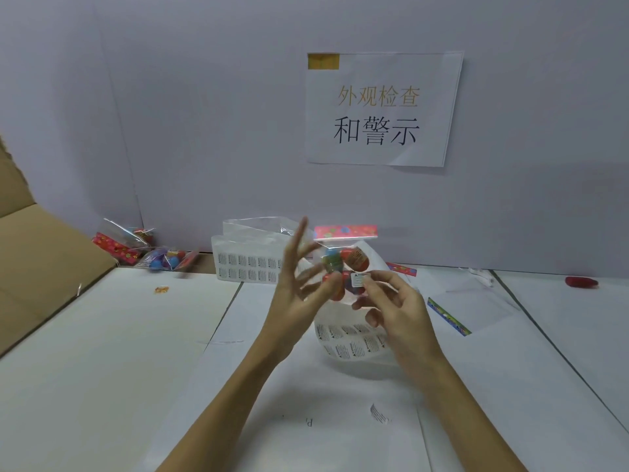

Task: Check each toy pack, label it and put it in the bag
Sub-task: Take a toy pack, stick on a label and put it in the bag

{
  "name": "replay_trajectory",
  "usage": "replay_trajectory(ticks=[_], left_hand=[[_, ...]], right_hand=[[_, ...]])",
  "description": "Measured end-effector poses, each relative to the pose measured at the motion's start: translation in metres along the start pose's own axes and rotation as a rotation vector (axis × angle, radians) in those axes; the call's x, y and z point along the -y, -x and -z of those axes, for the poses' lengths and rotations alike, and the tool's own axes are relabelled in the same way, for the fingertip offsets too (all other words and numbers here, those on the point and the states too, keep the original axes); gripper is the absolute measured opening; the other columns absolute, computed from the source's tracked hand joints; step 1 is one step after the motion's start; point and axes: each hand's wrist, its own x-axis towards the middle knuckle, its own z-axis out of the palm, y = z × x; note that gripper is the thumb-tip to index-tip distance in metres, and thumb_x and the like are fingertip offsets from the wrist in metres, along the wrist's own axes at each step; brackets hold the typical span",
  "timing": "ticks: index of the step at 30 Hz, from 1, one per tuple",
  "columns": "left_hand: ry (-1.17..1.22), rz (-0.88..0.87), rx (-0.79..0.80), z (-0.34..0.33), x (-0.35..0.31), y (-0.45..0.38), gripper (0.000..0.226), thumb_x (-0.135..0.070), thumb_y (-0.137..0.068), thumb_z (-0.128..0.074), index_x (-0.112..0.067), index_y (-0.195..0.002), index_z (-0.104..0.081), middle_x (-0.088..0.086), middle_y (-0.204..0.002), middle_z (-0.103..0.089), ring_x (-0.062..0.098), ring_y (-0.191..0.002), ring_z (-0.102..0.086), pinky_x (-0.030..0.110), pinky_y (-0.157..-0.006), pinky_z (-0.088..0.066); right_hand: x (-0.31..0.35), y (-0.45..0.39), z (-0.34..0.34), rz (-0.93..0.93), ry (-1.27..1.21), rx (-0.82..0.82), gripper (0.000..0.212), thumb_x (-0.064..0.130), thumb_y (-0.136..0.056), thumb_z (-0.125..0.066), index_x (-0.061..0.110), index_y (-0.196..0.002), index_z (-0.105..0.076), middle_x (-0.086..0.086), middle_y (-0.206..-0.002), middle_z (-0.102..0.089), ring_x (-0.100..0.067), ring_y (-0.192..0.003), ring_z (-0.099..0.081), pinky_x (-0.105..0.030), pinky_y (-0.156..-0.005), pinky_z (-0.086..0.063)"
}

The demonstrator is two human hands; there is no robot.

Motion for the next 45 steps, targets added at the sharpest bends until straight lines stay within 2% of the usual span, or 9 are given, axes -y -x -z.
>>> replay_trajectory(ticks=[3,8,19,24,28,31,34,41,45], left_hand=[[-0.008,0.044,-0.190,0.008,-0.002,-0.006,0.091,-0.062,-0.077,-0.076,-0.061,-0.151,-0.022,-0.012,-0.144,-0.057,0.008,-0.122,-0.066,0.023,-0.088,-0.060],[-0.100,0.230,-0.149,0.010,0.008,-0.006,0.069,-0.057,-0.081,-0.066,-0.035,-0.146,-0.051,-0.005,-0.132,-0.069,0.011,-0.118,-0.067,0.016,-0.088,-0.056],[0.301,0.320,-0.175,0.027,0.003,-0.013,0.034,-0.014,-0.076,-0.078,-0.021,-0.110,-0.078,0.005,-0.107,-0.080,0.019,-0.097,-0.077,0.022,-0.071,-0.060],[-0.248,0.050,-0.388,0.017,0.015,-0.007,0.057,-0.046,-0.076,-0.086,-0.023,-0.118,-0.057,0.000,-0.108,-0.067,0.014,-0.093,-0.068,0.021,-0.080,-0.058],[0.019,0.184,-0.182,0.013,0.012,-0.005,0.064,-0.076,-0.085,-0.060,-0.019,-0.111,-0.072,0.005,-0.104,-0.077,0.023,-0.096,-0.075,0.032,-0.088,-0.061],[0.031,0.229,-0.263,0.013,0.011,-0.006,0.046,-0.051,-0.086,-0.071,-0.019,-0.119,-0.072,0.001,-0.107,-0.079,0.018,-0.105,-0.075,0.036,-0.098,-0.059],[0.116,0.246,-0.315,0.018,0.012,-0.007,0.042,-0.037,-0.083,-0.076,-0.015,-0.118,-0.071,0.005,-0.104,-0.079,0.021,-0.105,-0.075,0.035,-0.093,-0.061],[0.165,0.214,-0.303,0.013,0.009,-0.008,0.035,-0.036,-0.078,-0.076,-0.020,-0.109,-0.073,0.000,-0.101,-0.080,0.020,-0.101,-0.076,0.024,-0.082,-0.061],[0.081,0.172,-0.358,0.011,0.012,-0.008,0.032,-0.040,-0.076,-0.079,-0.026,-0.105,-0.074,-0.007,-0.097,-0.080,0.013,-0.097,-0.077,0.020,-0.076,-0.060]], right_hand=[[0.003,-0.001,0.012,0.103,0.138,-0.018,0.002,0.028,-0.099,-0.069,0.028,-0.099,-0.071,0.000,-0.082,-0.074,-0.010,-0.068,-0.066,-0.019,-0.055,-0.049],[0.005,0.002,0.009,0.102,0.151,0.048,0.016,0.045,-0.095,-0.065,0.032,-0.099,-0.073,0.003,-0.089,-0.076,-0.010,-0.082,-0.071,-0.018,-0.062,-0.055],[0.005,0.002,0.013,0.083,0.111,0.072,0.029,0.045,-0.101,-0.058,0.031,-0.109,-0.082,-0.007,-0.086,-0.076,-0.018,-0.068,-0.062,-0.023,-0.056,-0.050],[-0.006,0.004,0.003,0.409,0.327,-0.124,0.031,0.035,-0.099,-0.062,0.031,-0.127,-0.075,0.014,-0.105,-0.075,-0.008,-0.084,-0.070,-0.017,-0.067,-0.056],[-0.016,0.007,-0.001,0.744,0.728,-0.006,0.039,0.028,-0.097,-0.069,0.024,-0.136,-0.069,0.000,-0.134,-0.056,-0.011,-0.110,-0.061,-0.017,-0.095,-0.051],[-0.017,0.011,-0.007,0.674,0.689,0.146,0.049,0.047,-0.096,-0.068,0.025,-0.139,-0.066,0.004,-0.143,-0.048,-0.011,-0.120,-0.059,-0.017,-0.098,-0.052],[-0.008,0.010,-0.009,0.438,0.381,-0.068,0.048,0.053,-0.098,-0.062,0.030,-0.140,-0.063,0.008,-0.131,-0.052,-0.014,-0.103,-0.066,-0.019,-0.079,-0.057],[-0.008,0.004,0.000,0.032,0.073,0.038,0.034,0.043,-0.094,-0.064,0.014,-0.097,-0.082,-0.007,-0.083,-0.076,-0.016,-0.070,-0.065,-0.023,-0.071,-0.057],[-0.009,0.005,-0.004,0.049,0.065,0.011,0.030,0.041,-0.093,-0.066,0.021,-0.111,-0.079,-0.003,-0.100,-0.076,-0.016,-0.087,-0.069,-0.023,-0.073,-0.059]])
